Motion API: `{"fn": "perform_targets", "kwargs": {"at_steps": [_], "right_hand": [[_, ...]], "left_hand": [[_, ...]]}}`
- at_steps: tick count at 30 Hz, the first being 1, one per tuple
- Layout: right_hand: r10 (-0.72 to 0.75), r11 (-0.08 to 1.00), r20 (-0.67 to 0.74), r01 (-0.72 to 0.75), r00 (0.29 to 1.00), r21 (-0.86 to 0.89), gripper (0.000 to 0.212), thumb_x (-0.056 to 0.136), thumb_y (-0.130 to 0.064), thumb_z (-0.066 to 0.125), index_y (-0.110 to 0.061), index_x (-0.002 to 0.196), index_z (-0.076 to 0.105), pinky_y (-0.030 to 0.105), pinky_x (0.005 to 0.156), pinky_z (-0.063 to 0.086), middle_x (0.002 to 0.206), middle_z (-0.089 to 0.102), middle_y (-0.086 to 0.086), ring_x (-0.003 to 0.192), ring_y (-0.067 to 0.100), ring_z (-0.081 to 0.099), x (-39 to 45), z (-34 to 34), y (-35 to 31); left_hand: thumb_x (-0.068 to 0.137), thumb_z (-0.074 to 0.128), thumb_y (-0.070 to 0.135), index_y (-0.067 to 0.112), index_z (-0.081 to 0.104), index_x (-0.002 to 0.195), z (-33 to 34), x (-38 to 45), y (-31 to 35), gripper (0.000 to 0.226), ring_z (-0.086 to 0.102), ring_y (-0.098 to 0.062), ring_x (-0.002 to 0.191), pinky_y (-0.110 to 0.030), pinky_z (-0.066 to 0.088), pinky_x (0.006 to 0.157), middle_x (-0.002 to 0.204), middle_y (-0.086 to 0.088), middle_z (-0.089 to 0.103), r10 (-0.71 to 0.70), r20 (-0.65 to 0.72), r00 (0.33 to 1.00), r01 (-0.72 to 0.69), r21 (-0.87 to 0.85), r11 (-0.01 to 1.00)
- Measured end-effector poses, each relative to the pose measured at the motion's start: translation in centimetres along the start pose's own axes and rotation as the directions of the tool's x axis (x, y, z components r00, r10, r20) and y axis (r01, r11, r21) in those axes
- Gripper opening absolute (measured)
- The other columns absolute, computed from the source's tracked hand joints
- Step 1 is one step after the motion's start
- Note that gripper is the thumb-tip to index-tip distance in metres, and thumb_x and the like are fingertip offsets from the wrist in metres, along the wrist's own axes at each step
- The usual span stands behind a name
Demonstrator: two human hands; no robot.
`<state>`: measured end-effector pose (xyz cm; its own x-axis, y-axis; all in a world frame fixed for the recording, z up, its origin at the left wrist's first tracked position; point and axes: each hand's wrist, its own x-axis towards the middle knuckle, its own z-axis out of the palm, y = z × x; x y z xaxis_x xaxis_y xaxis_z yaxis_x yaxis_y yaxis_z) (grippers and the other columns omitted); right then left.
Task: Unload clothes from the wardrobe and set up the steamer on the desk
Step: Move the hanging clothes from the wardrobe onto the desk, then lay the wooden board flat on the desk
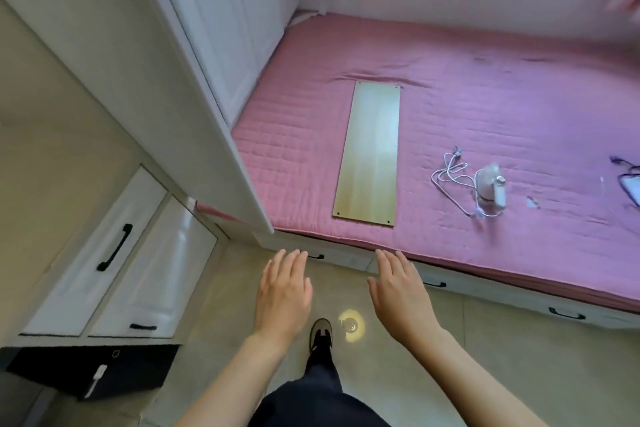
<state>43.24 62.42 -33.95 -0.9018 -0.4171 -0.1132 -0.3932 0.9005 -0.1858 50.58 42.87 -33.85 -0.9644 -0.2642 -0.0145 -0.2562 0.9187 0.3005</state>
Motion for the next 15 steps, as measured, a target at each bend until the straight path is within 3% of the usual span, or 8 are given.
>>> {"fn": "perform_targets", "kwargs": {"at_steps": [5, 15], "right_hand": [[0.049, 0.999, -0.008, -0.049, 0.999, 0.005, 0.050, 0.093, -0.030, 0.050, -0.003, 0.135, 0.045, 0.046, 0.106, 0.038, 0.133, 0.053, 0.015, 0.126, 0.035, 0.046, 6.0, -0.7, 0.0], [0.155, 0.988, -0.016, -0.154, 0.988, 0.028, 0.050, 0.092, -0.029, 0.053, -0.001, 0.132, 0.049, 0.046, 0.105, 0.040, 0.129, 0.056, 0.015, 0.122, 0.036, 0.049, 13.1, -1.1, 2.4]], "left_hand": [[0.089, 0.058, 0.020, 0.011, 0.051, 0.134, -0.4, 7.4, -1.0, 0.047, 0.043, -0.024, 0.132, -0.038, 0.029, 0.111, 0.135, -0.005, 0.055, 0.087, 0.028, 0.996, -0.088, 0.015, 0.996], [0.092, 0.055, 0.020, 0.010, 0.047, 0.137, 0.5, 17.2, -0.2, 0.047, 0.042, -0.025, 0.133, -0.036, 0.022, 0.114, 0.138, -0.007, 0.052, 0.157, 0.097, 0.983, -0.159, 0.012, 0.987]]}}
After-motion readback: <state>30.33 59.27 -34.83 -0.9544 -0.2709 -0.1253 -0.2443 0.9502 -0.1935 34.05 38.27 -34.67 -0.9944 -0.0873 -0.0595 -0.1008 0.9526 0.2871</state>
